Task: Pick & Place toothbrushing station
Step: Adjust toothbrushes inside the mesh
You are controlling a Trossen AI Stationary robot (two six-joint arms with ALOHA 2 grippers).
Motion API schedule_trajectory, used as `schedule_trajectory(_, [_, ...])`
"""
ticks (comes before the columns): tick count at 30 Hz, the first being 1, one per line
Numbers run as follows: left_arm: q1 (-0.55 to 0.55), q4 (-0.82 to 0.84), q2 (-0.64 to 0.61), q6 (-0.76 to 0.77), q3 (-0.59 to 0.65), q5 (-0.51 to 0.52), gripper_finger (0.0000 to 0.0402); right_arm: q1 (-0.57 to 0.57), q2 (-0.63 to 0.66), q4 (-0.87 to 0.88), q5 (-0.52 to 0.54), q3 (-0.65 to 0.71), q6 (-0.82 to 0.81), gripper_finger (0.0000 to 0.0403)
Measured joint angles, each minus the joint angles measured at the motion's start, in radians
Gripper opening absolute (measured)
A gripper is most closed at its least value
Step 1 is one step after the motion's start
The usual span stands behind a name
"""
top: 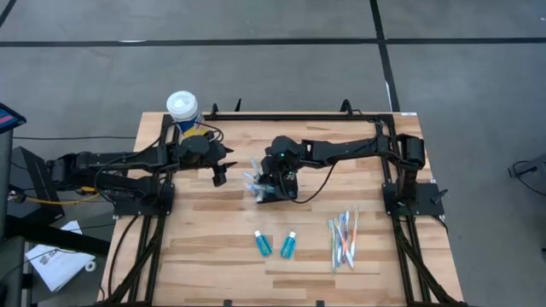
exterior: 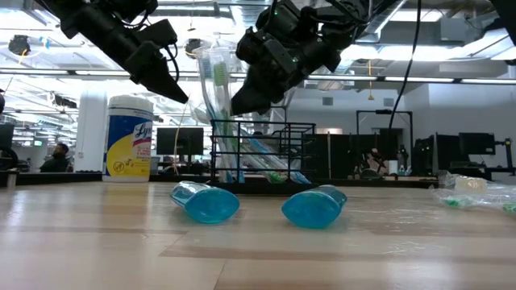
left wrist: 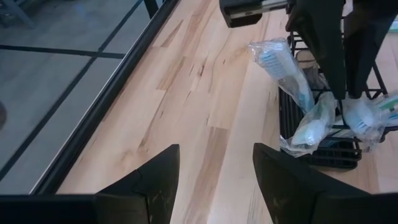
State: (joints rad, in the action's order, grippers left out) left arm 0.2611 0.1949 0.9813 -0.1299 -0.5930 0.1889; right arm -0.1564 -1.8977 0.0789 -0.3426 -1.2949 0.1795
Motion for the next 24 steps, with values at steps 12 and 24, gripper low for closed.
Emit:
schedule_trajectory(12, [0.0, 0.004, 0.0, 0.0, 0.0, -0.002, 0.0198, -0.017, 0.0, 0.078, -0.079, -0.05, 0.028, 0.0004])
schedule_trajectory(24, [0.001, 0.009, 0.014, 0.006, 0.0, -0.002, 0.0198, -0.009, 0.0, 0.046, -0.027, -0.058, 0.058, 0.0133])
